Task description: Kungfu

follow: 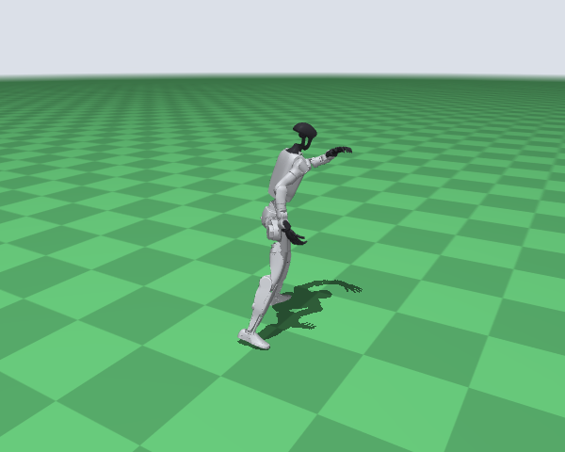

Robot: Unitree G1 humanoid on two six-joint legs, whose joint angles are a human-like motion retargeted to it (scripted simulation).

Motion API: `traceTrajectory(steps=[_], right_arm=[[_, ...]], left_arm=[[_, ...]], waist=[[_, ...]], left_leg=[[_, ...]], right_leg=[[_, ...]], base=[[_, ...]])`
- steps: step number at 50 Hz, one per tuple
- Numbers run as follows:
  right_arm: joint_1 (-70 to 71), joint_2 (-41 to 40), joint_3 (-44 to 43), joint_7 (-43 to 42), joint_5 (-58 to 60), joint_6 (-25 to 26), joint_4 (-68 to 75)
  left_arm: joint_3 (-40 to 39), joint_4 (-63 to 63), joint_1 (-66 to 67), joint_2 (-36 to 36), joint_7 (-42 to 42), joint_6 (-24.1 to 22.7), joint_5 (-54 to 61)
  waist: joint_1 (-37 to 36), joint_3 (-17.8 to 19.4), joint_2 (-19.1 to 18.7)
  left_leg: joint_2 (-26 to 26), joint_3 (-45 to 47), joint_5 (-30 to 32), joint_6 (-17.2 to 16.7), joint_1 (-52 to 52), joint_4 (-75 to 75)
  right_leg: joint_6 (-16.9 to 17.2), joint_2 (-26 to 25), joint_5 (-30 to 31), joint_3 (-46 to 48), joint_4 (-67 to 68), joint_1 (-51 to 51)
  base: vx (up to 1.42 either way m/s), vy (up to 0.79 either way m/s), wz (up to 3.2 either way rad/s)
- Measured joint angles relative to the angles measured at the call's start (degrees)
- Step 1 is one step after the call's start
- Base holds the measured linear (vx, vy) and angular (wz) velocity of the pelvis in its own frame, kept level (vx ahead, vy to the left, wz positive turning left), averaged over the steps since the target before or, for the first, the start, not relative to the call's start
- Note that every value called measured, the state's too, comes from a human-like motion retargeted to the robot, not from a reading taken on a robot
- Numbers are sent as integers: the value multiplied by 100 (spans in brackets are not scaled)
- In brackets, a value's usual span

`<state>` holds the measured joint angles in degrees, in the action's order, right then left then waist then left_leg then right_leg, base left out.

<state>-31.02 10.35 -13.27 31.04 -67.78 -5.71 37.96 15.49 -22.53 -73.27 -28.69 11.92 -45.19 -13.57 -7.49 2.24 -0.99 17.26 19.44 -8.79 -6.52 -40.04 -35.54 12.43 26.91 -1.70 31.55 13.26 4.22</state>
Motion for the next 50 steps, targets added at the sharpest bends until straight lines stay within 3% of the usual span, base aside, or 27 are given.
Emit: traceTrajectory(steps=[3,7,8,10,13,15,17,20,27,35,40,44,47,50], right_arm=[[2118,-449,339,18,482,-200,1288],[5421,-227,-613,965,2022,727,4629],[6018,-25,-898,619,2109,572,5360],[6813,211,-933,-444,1116,250,5944],[7481,-108,-952,-558,186,-339,5829],[7617,-533,-999,-84,429,-154,5233],[7574,-791,-655,577,792,169,4734],[7507,-901,-93,929,1441,283,4480],[7096,-962,543,291,2513,-259,3665],[6754,-537,982,-164,2049,-759,1358],[6445,136,1074,-821,1525,-1486,-1035],[6316,939,668,-1313,1128,-2089,-2789],[6212,1759,-95,-1532,974,-2356,-3822],[5998,2618,-1129,-1743,810,-2483,-4735]], left_arm=[[-218,10,-163,-101,-55,105,-297],[-724,172,-116,-252,-388,135,-630],[-807,183,-192,-182,-515,98,-666],[-769,190,-382,-71,-646,59,-666],[-781,220,-395,-26,-589,100,-789],[-887,217,-311,-11,-622,91,-910],[-936,153,-212,-62,-756,43,-995],[-1003,69,-10,-88,-743,22,-1070],[-1468,-9,586,-47,-756,105,-1154],[-2495,-100,1926,385,-597,434,-497],[-3719,-162,3261,1350,90,1078,615],[-4632,-339,4372,2368,809,2070,2127],[-4994,-669,5115,3062,1423,2826,3960],[-5425,-1466,5768,3391,2558,3593,6445]], waist=[[-384,-243,-44],[-923,-296,-90],[-1160,-226,-70],[-1557,-105,34],[-1638,-39,75],[-1542,-2,57],[-1437,16,78],[-1376,41,149],[-1107,65,243],[-676,3,172],[-431,-14,167],[-212,-116,314],[64,-301,603],[554,-477,778]], left_leg=[[-46,39,-445,131,-244,-520],[-106,207,-876,292,-461,-1013],[-132,269,-965,337,-510,-1105],[-158,330,-1101,433,-626,-1272],[-104,319,-1164,536,-707,-1396],[-66,286,-1179,569,-713,-1421],[-31,239,-1195,575,-731,-1418],[4,222,-1187,547,-651,-1320],[95,222,-1010,390,-381,-1005],[345,599,-364,178,360,-153],[457,809,386,-235,1319,907],[484,709,1164,-783,2291,1997],[165,587,1627,-848,2814,2787],[92,75,1731,-848,3086,3189]], right_leg=[[-25,9,392,454,-465,-303],[-88,276,756,750,-636,-258],[-94,388,802,756,-585,-167],[-99,511,908,747,-520,-56],[-186,418,1070,839,-572,-167],[-275,331,1171,905,-594,-231],[-374,289,1244,923,-556,-167],[-514,294,1309,879,-469,-27],[-347,244,1124,740,-457,92],[-214,226,612,241,4,495],[-348,143,232,-383,699,1015],[-460,-127,-230,-969,1326,1485],[-493,-42,-553,-1347,1985,2124],[-570,-20,-969,-1493,2638,2619]], base=[[52,46,35],[21,35,-19],[4,19,-32],[18,2,-10],[18,-12,22],[12,-6,19],[4,-9,-14],[-1,-10,-40],[-15,-13,-36],[-38,-16,-52],[-44,-25,-103],[-40,-53,-133],[-31,-44,-102],[-27,-56,-65]])
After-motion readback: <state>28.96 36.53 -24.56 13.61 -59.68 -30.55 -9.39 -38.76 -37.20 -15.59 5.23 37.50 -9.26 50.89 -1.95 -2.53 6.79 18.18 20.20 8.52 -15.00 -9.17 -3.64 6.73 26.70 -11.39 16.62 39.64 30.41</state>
